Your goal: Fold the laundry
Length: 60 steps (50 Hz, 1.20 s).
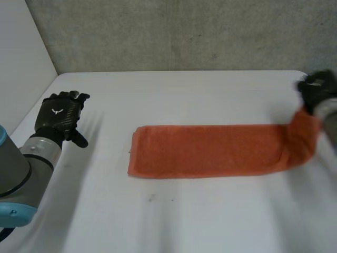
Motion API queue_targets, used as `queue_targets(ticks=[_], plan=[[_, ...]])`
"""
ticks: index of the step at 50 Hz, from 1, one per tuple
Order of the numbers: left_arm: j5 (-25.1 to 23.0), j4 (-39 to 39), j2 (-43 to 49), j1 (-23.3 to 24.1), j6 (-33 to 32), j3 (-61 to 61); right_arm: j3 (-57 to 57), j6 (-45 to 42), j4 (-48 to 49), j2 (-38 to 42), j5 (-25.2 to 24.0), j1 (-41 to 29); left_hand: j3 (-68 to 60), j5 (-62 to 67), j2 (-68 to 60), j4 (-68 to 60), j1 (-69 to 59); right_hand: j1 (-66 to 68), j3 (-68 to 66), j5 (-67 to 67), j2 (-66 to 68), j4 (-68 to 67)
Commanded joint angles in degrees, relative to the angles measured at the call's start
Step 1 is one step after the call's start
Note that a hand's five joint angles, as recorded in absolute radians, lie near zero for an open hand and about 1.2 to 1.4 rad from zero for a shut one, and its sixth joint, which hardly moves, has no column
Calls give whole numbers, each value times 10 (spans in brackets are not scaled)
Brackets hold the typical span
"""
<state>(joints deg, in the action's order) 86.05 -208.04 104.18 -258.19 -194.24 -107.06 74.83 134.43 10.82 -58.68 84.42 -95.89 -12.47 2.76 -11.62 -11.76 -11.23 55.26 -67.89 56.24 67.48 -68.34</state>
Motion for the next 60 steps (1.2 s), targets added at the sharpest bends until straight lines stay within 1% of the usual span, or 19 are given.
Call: queue_targets(ticks=[1,7,17,18,19,20,21,22,23,25,27,30,37,44,50,52,54,56,60], plan=[[0,0,-1,-9,0,0,-35,0,3,8,-39,-195,25,-28,16,18,12,247,-121,138,125,-117],[-1,0,-1,-10,0,0,-93,-2,9,85,-47,-333,25,-28,16,18,12,247,-121,138,125,-117],[-1,0,-1,-8,0,-2,-109,-8,3,187,-43,-422,25,-28,16,18,12,247,-121,138,125,-117],[-1,0,-1,-8,0,-2,-108,-7,3,189,-41,-423,25,-28,16,18,12,170,-43,60,48,-39],[-1,0,-1,-8,0,-3,-107,-5,2,189,-37,-423,25,-28,16,18,12,-33,159,-142,-155,163],[-2,0,-2,-8,0,-3,-107,-5,2,189,-37,-423,25,-28,16,18,12,-35,161,-144,-157,165],[-2,0,-1,-8,-1,-4,-107,-3,2,185,-34,-423,25,-28,16,18,12,-166,292,-276,-288,297],[-2,0,-1,-7,-1,-4,-106,2,2,180,-24,-418,25,-28,16,18,12,-387,514,-497,-509,518],[-2,0,-1,-7,-1,-4,-104,5,1,174,-17,-417,25,-28,16,18,12,-453,579,-562,-575,583],[-2,0,-1,-6,-1,-4,-91,34,-1,123,23,-408,25,-28,16,18,12,-453,579,-562,-575,583],[-2,0,-1,-6,-1,-4,-86,48,-2,110,32,-403,25,-28,16,18,12,-453,579,-562,-575,583],[-2,0,-1,-4,-1,-5,-45,127,-5,50,53,-347,25,-28,16,18,12,-453,579,-562,-575,583],[-2,0,-1,-1,-1,-6,50,223,-54,-14,37,-267,25,-28,16,18,12,-453,579,-562,-575,583],[-2,0,1,1,-1,-7,145,239,-69,-26,-16,-175,25,-28,16,18,12,-453,579,-562,-575,583],[-2,0,1,1,-1,-11,187,239,-46,-22,-24,-124,25,-28,16,18,12,-274,400,-384,-396,405],[-2,0,1,1,-1,-11,198,236,-23,-18,-20,-104,25,-28,16,18,12,-79,206,-189,-202,210],[-2,0,1,1,-1,-11,200,235,-19,-17,-18,-99,25,-28,16,18,12,-27,153,-136,-149,157],[-2,0,1,1,-1,-12,196,228,-13,-5,-12,-88,25,-28,16,18,12,246,-119,136,124,-115],[-2,0,1,1,-1,-12,183,197,-4,0,9,-81,25,-28,16,18,12,247,-121,138,125,-117]])
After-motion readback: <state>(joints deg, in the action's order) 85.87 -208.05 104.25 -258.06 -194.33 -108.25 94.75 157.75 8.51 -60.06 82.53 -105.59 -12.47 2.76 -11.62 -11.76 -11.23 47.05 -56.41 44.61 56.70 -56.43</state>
